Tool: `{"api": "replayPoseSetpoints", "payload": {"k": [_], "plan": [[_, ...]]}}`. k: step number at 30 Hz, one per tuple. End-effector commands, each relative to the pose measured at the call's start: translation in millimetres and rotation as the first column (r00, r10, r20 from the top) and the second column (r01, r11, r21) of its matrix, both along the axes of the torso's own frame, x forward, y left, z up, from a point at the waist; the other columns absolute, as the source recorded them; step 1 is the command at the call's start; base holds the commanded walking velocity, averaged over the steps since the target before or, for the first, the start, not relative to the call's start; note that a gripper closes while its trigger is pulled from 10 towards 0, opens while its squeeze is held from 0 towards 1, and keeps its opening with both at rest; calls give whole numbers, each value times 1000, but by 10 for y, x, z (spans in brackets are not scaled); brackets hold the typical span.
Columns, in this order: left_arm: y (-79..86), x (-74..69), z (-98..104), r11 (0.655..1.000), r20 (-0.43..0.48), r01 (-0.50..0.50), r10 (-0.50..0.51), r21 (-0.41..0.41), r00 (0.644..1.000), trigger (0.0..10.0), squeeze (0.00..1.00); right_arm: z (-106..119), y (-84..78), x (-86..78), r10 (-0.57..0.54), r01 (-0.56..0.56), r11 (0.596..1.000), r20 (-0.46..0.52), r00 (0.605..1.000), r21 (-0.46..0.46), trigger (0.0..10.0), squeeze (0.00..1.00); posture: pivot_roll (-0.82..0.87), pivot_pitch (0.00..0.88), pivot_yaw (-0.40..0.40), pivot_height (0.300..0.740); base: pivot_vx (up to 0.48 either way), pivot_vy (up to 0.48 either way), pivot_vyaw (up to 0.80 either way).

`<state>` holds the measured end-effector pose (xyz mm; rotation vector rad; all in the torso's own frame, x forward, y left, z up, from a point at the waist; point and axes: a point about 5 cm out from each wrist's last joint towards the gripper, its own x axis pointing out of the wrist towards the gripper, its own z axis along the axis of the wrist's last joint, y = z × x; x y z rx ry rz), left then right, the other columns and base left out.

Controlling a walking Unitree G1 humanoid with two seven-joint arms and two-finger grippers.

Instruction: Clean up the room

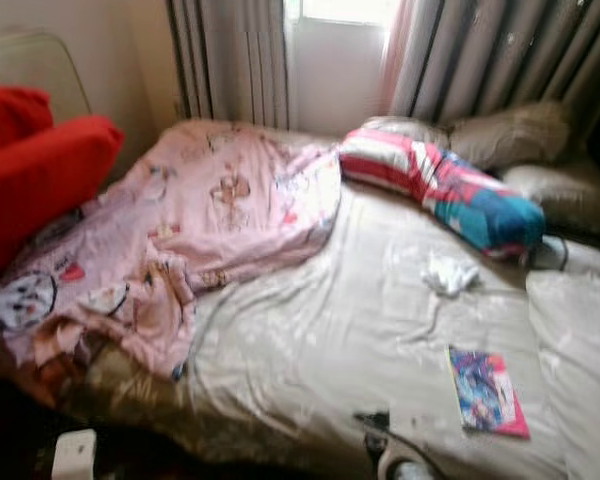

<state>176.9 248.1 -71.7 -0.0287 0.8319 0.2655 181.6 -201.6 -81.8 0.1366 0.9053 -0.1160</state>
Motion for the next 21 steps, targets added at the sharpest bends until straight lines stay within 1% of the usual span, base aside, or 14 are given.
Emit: {"api": "replayPoseSetpoints", "payload": {"k": [1, 2, 3, 4, 8, 11, 14, 17, 18, 21], "plan": [[38, -64, -22, 1000, -26, -6, 7, 16, 1000, 10000, 0, 22, 43, 52, 2, -3, 1000, 27, 1000, 17, 10000, 0, 105, 2, -13, 740, 0, 390, 0], [12, -47, -22, 1000, -24, -4, 4, 15, 1000, 10000, 0, 19, -12, 23, -2, 2, 1000, 25, 1000, 13, 10000, 0, 105, 7, -12, 740, 0, 390, 0], [12, -47, -22, 1000, -24, -4, 4, 15, 1000, 10000, 0, 19, -12, 23, -2, 2, 1000, 25, 1000, 13, 10000, 0, 105, 7, -12, 740, 0, 390, 0], [-7, -34, -22, 1000, -22, -2, 3, 14, 1000, 10000, 0, 17, -52, 2, -5, 5, 1000, 24, 1000, 11, 10000, 0, 105, 7, -12, 740, 0, 386, 0], [-44, 7, -14, 1000, -16, 1, -1, 13, 1000, 10000, 0, 22, -117, -15, -12, 12, 1000, 26, 1000, 3, 10000, 0, 106, 12, -11, 740, 0, 388, 0], [4, 32, 12, 1000, -7, -3, 3, 17, 1000, 10000, 0, 30, -125, -1, -13, 13, 1000, 28, 1000, 1, 10000, 0, 106, 13, -11, 740, 0, 389, 0], [57, 31, 28, 1000, -3, -8, 8, 21, 1000, 10000, 0, 43, -94, 41, -8, 8, 1000, 33, 999, 2, 10000, 0, 106, 13, -11, 740, 0, 390, 0], [113, 14, 39, 1000, -2, -13, 13, 26, 1000, 10000, 0, 50, -20, 87, 0, 0, 1000, 38, 999, 7, 10000, 0, 108, 12, -11, 740, 0, 387, 0], [130, -1, 38, 1000, -3, -16, 16, 26, 1000, 10000, 0, 51, 29, 107, 6, -6, 1000, 40, 999, 10, 10000, 0, 108, 12, -11, 740, 0, 386, 0], [129, -7, 35, 1000, -3, -16, 16, 26, 1000, 10000, 0, 50, 73, 118, 11, -12, 1000, 41, 999, 12, 10000, 0, 109, 13, -11, 740, 0, 387, 0]]}}
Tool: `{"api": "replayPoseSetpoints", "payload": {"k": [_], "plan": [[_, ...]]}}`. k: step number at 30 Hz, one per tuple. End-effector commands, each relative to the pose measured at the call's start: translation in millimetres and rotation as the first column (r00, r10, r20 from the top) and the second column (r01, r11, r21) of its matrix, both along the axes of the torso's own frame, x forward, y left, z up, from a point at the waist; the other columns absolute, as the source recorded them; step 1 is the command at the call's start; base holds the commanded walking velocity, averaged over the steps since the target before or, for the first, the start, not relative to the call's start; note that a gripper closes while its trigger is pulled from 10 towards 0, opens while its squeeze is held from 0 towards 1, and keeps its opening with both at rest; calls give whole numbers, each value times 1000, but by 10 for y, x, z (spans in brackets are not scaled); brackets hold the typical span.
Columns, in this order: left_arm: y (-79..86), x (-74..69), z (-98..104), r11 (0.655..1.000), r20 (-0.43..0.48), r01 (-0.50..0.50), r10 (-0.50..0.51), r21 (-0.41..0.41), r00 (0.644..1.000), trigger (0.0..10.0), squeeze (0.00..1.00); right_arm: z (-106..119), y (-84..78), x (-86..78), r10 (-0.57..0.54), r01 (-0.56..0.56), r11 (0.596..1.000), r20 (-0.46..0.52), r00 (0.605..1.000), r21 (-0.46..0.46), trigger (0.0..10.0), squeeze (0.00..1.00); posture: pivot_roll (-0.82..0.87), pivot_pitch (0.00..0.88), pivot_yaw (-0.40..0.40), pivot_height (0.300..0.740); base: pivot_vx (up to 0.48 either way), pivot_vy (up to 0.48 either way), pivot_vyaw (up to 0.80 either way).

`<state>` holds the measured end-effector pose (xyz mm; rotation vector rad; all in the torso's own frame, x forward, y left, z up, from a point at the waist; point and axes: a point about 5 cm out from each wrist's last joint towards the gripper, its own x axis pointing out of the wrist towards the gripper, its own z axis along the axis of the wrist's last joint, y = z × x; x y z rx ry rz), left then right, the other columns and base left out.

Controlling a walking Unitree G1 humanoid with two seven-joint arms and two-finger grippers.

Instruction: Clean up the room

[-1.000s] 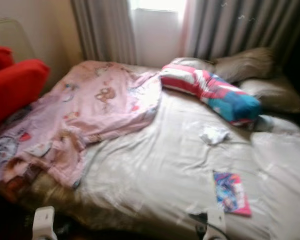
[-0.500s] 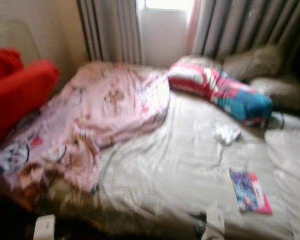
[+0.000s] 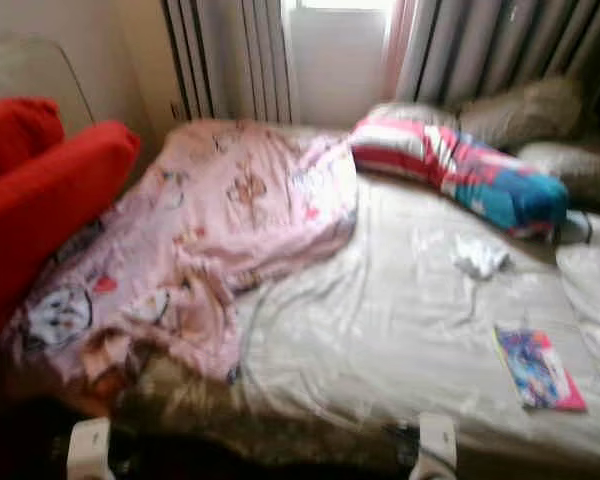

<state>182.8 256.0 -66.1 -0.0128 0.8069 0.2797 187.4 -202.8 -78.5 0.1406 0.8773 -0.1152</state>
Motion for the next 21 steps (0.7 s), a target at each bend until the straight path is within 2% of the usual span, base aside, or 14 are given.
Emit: {"api": "replayPoseSetpoints", "payload": {"k": [1, 6, 10, 14, 18, 21], "plan": [[50, -66, -20, 1000, -25, -11, 11, 3, 1000, 10000, 0, 17, 85, 60, 14, -14, 1000, 13, 1000, 10, 10000, 0, 109, 13, -11, 740, 0, 386, 0], [-38, -57, -44, 1000, -26, -4, 4, -2, 1000, 10000, 0, 6, 143, 54, 29, -30, 1000, 11, 1000, 11, 10000, 0, 112, 15, -12, 740, 0, 373, 0], [-46, -47, -42, 1000, -25, -3, 3, -3, 1000, 10000, 0, 4, 148, 50, 36, -37, 999, 11, 999, 9, 10000, 0, 112, 15, -12, 740, 0, 279, 0], [-25, -19, -23, 1000, -21, -1, 1, 4, 1000, 10000, 0, 10, 81, 42, 37, -37, 999, 10, 999, 3, 10000, 0, 117, 14, -13, 740, 0, 0, 0], [-194, 52, -34, 1000, -7, 18, -18, 0, 1000, 10000, 0, 19, -22, 24, 40, -40, 999, 8, 999, -6, 10000, 0, 119, 14, -11, 740, 0, 0, 800], [-244, 51, -46, 1000, -5, 23, -23, -2, 1000, 10000, 0, 18, -26, 21, 38, -38, 999, 8, 999, -4, 10000, 0, 118, 15, -10, 740, 0, 0, 800]]}}
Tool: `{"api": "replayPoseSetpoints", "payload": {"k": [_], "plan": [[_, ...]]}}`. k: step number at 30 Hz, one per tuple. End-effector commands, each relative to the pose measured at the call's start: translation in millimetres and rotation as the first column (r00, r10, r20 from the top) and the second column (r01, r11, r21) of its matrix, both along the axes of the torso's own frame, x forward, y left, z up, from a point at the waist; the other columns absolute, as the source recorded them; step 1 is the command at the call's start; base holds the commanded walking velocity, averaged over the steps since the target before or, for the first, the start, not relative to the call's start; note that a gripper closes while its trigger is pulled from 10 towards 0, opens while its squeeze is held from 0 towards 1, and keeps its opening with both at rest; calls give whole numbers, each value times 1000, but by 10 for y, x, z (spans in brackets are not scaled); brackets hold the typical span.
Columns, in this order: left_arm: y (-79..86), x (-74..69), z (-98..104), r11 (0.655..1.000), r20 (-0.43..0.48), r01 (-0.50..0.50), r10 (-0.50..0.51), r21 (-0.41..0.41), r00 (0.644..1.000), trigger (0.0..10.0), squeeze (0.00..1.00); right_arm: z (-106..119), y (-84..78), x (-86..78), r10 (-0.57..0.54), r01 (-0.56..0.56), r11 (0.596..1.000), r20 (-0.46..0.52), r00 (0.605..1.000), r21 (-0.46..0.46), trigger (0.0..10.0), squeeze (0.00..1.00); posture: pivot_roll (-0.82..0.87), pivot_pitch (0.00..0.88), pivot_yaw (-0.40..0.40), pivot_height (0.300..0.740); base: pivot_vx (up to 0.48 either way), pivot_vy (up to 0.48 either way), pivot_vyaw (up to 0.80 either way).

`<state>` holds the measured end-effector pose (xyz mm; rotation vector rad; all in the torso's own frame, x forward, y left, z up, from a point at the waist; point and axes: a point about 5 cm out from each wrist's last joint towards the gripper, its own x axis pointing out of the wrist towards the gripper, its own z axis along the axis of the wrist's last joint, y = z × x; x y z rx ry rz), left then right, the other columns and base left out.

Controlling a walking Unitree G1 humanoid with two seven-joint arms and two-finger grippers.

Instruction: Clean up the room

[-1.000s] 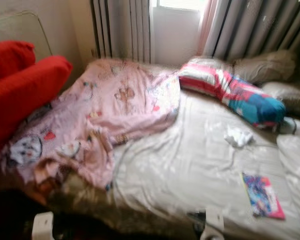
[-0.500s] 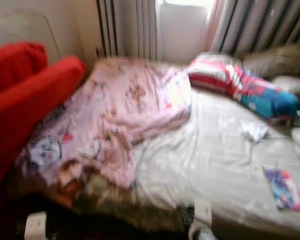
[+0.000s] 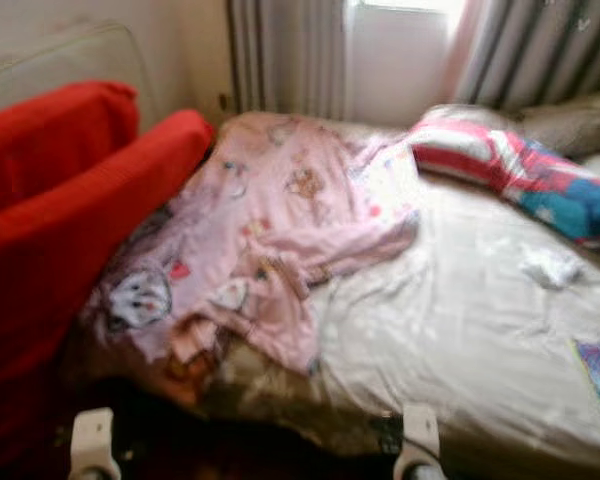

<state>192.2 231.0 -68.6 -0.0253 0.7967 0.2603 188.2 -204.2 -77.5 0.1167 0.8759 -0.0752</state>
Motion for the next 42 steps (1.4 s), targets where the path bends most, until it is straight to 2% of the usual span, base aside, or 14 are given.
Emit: {"api": "replayPoseSetpoints", "payload": {"k": [1, 5, 16, 19, 23, 26, 30, 32, 33, 37, 42], "plan": [[-10, -42, -24, 1000, -14, 10, -9, 11, 1000, 10000, 0, 8, -9, 12, -6, 6, 1000, 4, 1000, 1, 10000, 0, 119, 16, -10, 740, 0, 0, 800], [-16, -48, -27, 1000, -12, 10, -10, 9, 1000, 10000, 0, 0, 39, 12, -1, 1, 1000, 5, 1000, 7, 10000, 0, 118, 16, -9, 740, 0, 0, 800], [54, -95, -35, 1000, -27, 7, -7, 15, 1000, 10000, 0, -10, 427, 82, 33, -34, 999, 14, 999, 35, 10000, 0, 119, 20, -10, 740, 0, 0, 800], [71, -79, -23, 1000, -24, 6, -6, 15, 1000, 10000, 0, -8, 461, 90, 35, -36, 999, 17, 999, 38, 10000, 0, 118, 20, -10, 740, 0, 0, 800], [63, -43, -7, 1000, -14, 10, -10, 11, 1000, 10000, 0, -2, 466, 102, 13, -14, 999, 20, 1000, 35, 10000, 0, 118, 21, -13, 740, 0, 0, 0], [42, -29, -4, 1000, -7, 13, -13, 7, 1000, 10000, 0, 19, 454, 141, 7, -8, 999, 32, 999, 33, 10000, 0, 118, 21, -14, 740, 0, 0, 0], [28, -22, -4, 1000, -4, 16, -16, 4, 1000, 10000, 0, 54, 359, 196, 0, -1, 1000, 44, 999, 22, 10000, 0, 118, 18, -14, 740, 0, 0, 0], [21, -20, -4, 1000, -4, 19, -19, 2, 1000, 10000, 0, 77, 232, 213, -13, 12, 1000, 53, 999, 13, 10000, 0, 119, 13, -14, 740, 251, 0, 0], [18, -19, -4, 1000, -4, 21, -21, 1, 1000, 10000, 0, 89, 143, 212, -25, 24, 1000, 57, 998, 9, 10000, 0, 119, 11, -14, 740, 255, 0, 0], [15, -19, -5, 1000, -4, 23, -23, 1, 1000, 10000, 0, 96, 2, 183, -44, 44, 999, 57, 997, 2, 10000, 0, 118, 5, -14, 740, 260, 0, 0], [27, -52, -17, 1000, -7, 28, -28, 0, 1000, 10000, 0, 85, -87, 127, -57, 57, 998, 54, 997, 0, 10000, 0, 118, 0, -13, 740, 280, 0, 0]]}}
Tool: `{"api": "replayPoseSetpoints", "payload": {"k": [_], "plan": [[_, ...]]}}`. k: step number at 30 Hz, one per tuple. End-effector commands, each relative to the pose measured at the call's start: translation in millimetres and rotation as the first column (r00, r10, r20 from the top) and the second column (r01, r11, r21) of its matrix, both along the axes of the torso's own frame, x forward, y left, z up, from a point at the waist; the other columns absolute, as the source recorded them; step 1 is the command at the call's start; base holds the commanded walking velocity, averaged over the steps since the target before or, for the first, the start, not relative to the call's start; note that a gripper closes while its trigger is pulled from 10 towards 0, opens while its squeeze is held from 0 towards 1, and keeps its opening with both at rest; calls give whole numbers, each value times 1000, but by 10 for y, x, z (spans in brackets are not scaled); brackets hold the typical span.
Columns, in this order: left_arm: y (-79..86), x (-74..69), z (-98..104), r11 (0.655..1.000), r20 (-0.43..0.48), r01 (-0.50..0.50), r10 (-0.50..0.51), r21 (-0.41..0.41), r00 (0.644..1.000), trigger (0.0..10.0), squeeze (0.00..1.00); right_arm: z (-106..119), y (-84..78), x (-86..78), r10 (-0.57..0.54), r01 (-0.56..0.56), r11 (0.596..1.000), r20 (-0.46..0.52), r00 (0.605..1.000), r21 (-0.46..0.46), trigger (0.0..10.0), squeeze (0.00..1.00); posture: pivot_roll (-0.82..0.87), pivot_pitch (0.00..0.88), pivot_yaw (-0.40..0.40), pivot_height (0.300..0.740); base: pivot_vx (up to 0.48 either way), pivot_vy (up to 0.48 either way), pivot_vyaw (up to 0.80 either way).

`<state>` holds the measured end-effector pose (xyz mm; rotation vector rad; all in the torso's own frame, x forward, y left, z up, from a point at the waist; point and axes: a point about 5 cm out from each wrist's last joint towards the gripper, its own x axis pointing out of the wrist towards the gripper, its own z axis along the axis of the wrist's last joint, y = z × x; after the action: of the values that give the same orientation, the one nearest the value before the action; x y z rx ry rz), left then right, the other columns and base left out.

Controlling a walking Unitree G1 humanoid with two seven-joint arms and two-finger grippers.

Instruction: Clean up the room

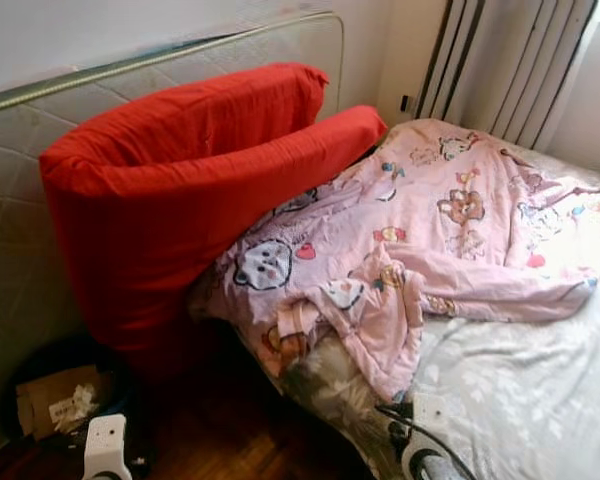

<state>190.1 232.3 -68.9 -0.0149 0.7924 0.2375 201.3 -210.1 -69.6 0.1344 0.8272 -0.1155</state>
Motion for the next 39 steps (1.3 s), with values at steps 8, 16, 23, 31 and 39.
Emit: {"api": "replayPoseSetpoints", "payload": {"k": [8, 16, 23, 31, 39], "plan": [[20, -50, -21, 1000, -15, 6, -6, -1, 1000, 10000, 0, -29, 173, 1, 5, -5, 1000, 1, 1000, 22, 10000, 0, 118, 0, -13, 740, 300, 0, 0], [-4, -19, -14, 1000, -15, 10, -10, 0, 1000, 10000, 0, -23, 350, 48, 11, -12, 999, 16, 1000, 40, 10000, 0, 114, 7, -8, 740, 304, 0, 0], [-3, -7, -8, 1000, -12, 11, -11, -2, 1000, 10000, 0, 63, 242, 158, 15, -18, 999, 79, 997, 44, 10000, 0, 109, 13, -6, 740, 296, 0, 0], [22, 35, 24, 1000, 10, 9, -9, 6, 1000, 10000, 0, 185, 326, 376, 12, -18, 999, 120, 993, 44, 10000, 0, 105, 25, -6, 740, 217, 0, 0], [39, 193, 129, 1000, 83, 12, -13, 13, 996, 10000, 0, 276, 391, 496, 43, -50, 998, 188, 981, 29, 10000, 0, 97, 37, -4, 740, 0, 0, 0]]}}
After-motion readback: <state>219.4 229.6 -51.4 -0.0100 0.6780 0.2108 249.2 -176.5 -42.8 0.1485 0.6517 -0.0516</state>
